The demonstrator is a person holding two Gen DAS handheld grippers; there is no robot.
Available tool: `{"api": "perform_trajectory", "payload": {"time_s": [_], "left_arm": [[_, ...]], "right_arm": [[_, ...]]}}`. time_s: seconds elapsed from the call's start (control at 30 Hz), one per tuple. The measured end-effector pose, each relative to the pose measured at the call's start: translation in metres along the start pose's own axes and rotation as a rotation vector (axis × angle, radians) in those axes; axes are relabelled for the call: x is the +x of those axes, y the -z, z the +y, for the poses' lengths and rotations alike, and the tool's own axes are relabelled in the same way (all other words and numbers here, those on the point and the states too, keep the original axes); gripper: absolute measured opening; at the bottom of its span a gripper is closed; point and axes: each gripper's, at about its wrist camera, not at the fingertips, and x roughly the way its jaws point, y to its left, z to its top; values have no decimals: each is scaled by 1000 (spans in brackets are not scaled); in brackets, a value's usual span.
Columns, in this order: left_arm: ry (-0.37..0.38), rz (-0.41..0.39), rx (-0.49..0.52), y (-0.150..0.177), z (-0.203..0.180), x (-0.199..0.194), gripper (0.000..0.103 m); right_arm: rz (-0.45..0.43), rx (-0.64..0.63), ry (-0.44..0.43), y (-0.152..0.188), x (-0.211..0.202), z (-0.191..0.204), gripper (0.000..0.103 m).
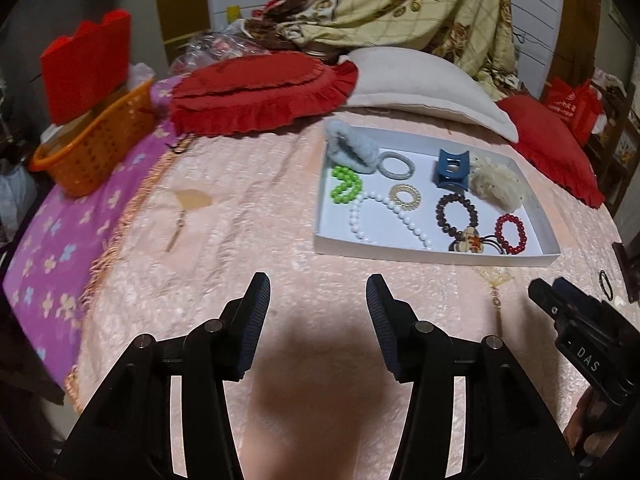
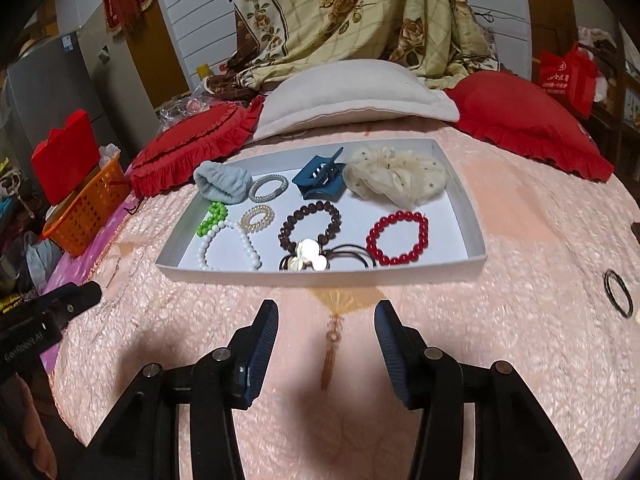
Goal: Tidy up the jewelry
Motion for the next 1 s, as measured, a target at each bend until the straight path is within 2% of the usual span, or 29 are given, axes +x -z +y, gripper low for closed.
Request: {"api": "perform_trajectory", "payload": {"time_s": [0.43, 0.83, 1.0], "left_arm": [[-31, -51, -37, 30, 13, -37, 50], [-26, -154, -88, 51, 20, -83, 50], [-9, -197, -101, 60, 22, -100, 60]], "right_arm": [[-6, 4, 17, 30, -24, 13, 48], [-35, 45, 50, 53, -51, 18, 48], [-34, 71, 81, 64, -60, 17, 48]]}}
